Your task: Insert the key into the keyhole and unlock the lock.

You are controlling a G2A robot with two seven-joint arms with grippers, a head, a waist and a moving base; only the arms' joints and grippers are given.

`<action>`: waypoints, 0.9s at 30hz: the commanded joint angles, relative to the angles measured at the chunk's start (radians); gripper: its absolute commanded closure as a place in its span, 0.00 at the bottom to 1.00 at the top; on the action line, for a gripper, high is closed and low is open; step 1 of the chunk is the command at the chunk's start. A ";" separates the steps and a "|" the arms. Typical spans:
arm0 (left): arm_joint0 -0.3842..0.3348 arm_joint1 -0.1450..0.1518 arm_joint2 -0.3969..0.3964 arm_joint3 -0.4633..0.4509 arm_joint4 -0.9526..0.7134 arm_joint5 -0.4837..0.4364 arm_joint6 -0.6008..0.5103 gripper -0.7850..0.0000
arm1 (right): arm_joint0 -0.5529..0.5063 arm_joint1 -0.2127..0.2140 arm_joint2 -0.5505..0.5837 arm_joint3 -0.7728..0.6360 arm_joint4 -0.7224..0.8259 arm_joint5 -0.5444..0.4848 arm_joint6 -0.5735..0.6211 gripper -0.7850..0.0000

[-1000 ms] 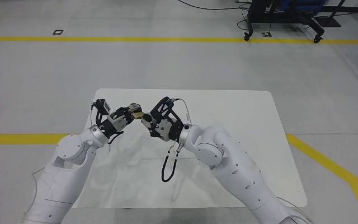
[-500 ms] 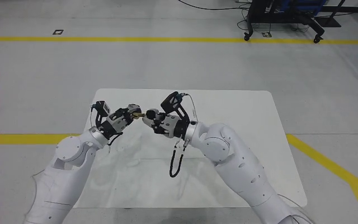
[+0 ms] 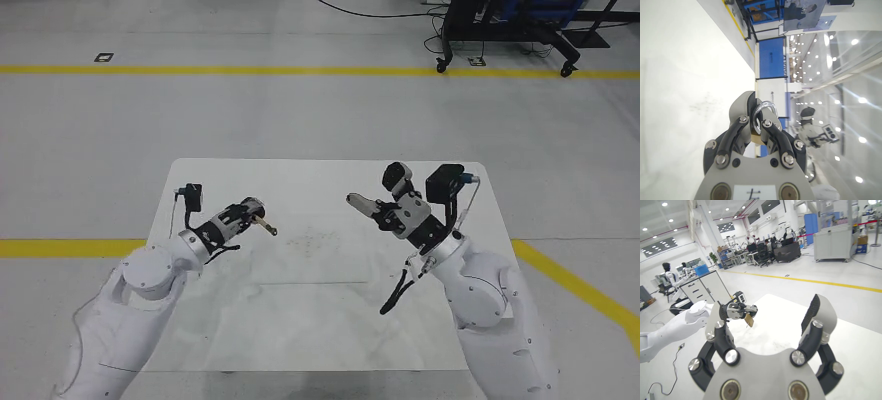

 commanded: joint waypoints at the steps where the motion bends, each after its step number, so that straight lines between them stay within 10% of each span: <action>1: 0.007 0.001 0.044 -0.024 0.119 0.029 -0.028 1.00 | -0.037 0.004 0.042 -0.028 -0.008 0.018 -0.009 0.00; 10: -0.033 -0.003 0.131 -0.026 0.269 0.245 -0.146 1.00 | -0.060 0.007 0.059 -0.051 -0.015 0.027 -0.008 0.00; 14: -0.037 -0.005 0.128 -0.020 0.266 0.236 -0.145 0.44 | -0.060 0.007 0.059 -0.051 -0.015 0.027 -0.008 0.00; 15: -0.037 -0.005 0.123 -0.020 0.258 0.229 -0.144 0.00 | -0.060 0.007 0.059 -0.051 -0.015 0.027 -0.008 0.00; 27: -0.043 -0.009 0.044 0.043 0.041 0.049 -0.217 0.00 | -0.060 0.007 0.059 -0.051 -0.015 0.027 -0.008 0.00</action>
